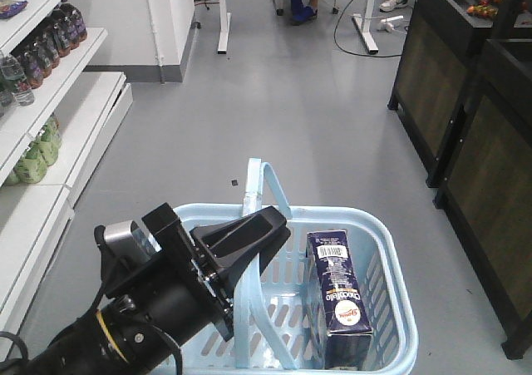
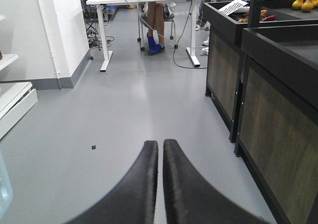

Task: Left arm holds basket, right arm returns cookies
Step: 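Turn the base away from the drink shelves and drive down the aisle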

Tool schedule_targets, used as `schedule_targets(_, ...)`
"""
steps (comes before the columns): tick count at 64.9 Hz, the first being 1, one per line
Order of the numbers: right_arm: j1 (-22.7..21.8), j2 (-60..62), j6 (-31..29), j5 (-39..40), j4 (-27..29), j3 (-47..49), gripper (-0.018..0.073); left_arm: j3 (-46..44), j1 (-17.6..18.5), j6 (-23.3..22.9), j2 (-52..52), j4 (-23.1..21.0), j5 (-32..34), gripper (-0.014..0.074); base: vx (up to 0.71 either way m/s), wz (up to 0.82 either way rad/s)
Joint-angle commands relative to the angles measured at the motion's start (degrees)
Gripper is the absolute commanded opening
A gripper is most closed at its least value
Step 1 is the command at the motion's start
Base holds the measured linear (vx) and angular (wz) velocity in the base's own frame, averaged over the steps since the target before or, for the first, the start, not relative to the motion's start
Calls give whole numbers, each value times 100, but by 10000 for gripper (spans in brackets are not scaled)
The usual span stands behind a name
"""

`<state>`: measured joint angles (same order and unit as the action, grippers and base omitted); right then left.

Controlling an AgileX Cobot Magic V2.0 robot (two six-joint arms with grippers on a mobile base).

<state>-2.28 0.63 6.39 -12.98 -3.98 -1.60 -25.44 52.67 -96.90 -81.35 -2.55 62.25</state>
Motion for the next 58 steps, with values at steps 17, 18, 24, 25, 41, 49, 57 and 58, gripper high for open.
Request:
schedule_targets(17,-44,70,-17,406,-60,-101,-6,-157,40,-18,225,-4,1636,-3,19,3)
schedule_targets(18,-44,70,-17,406,-60,-101,-6,-157,40,-18,225,-4,1636,-3,22,7)
schedule_targets(24,-44,70,-17,406,-60,-101,-6,-157,40,-18,225,-4,1636,-3,24,8)
schedule_targets(25,-44,70,-17,406,-60,-101,-6,-157,40,-18,225,-4,1636,-3,26,8)
schedule_targets(41,-44,70,-17,406,-60,-101,-6,-157,40,-18,225,-4,1636,-3,29,9)
schedule_targets(49,-44,70,-17,406,-60,-101,-6,-157,40,-18,225,-4,1636,-3,33,8)
schedule_targets(57,-44,70,-17,406,-60,-101,-6,-157,40,-18,225,-4,1636,-3,36,4)
schedule_targets(58,-44,70,-17,406,-60,-101,-6,-157,40,-18,225,-4,1636,-3,37,2)
